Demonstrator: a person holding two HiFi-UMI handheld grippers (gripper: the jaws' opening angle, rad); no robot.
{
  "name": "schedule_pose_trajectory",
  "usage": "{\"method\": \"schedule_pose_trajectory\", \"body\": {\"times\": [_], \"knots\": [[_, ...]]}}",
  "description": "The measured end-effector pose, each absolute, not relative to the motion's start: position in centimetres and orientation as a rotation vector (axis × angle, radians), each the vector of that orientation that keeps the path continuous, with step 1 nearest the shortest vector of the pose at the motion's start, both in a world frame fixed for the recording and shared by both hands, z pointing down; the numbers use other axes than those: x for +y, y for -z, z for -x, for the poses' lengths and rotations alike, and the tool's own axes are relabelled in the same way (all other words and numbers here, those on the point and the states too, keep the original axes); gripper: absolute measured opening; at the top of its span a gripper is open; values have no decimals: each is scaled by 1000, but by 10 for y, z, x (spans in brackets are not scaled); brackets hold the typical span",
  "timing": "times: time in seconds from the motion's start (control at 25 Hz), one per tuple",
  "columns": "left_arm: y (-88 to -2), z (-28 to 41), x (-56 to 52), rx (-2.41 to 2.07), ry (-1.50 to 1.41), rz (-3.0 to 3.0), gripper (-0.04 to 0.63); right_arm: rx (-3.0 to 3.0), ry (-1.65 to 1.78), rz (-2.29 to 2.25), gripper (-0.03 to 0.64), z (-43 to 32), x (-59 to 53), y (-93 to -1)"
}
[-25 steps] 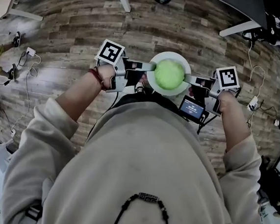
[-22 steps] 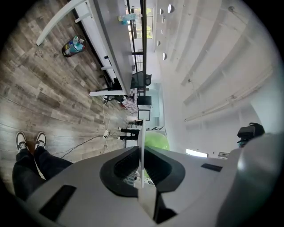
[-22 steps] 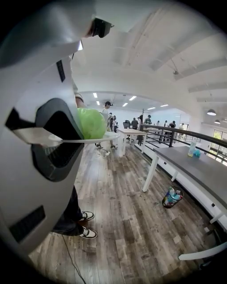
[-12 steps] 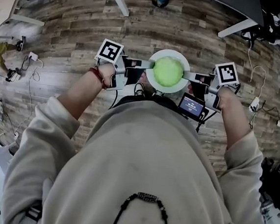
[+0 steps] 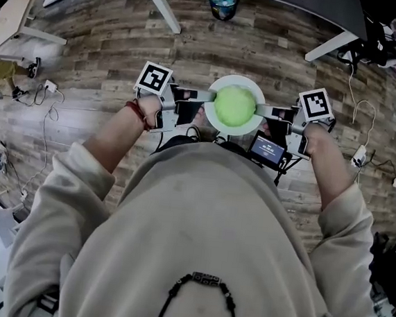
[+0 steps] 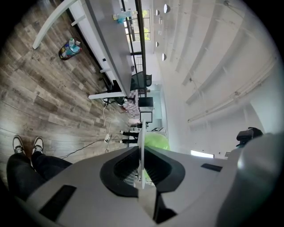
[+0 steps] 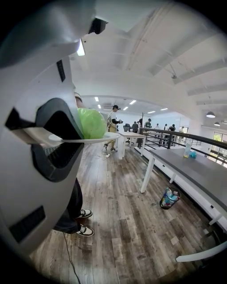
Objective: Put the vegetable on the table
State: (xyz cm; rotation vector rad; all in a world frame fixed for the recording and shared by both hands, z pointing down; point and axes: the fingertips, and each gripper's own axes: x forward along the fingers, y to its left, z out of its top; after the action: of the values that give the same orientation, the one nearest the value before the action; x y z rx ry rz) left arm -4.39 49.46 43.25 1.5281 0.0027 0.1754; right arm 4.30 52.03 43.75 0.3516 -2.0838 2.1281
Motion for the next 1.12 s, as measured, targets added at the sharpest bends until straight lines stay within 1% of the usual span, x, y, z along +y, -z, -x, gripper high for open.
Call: {"method": "schedule_pose_trajectory", "body": {"times": [0.52,1.12], "knots": [[-435,42,490,4,-172,-1548,29,-2083,-2123,-376,29,-46,515,-441],[-444,29,427,91,-217,-1516,29,-2062,-2175,-470,29,-56,458,-448]]}}
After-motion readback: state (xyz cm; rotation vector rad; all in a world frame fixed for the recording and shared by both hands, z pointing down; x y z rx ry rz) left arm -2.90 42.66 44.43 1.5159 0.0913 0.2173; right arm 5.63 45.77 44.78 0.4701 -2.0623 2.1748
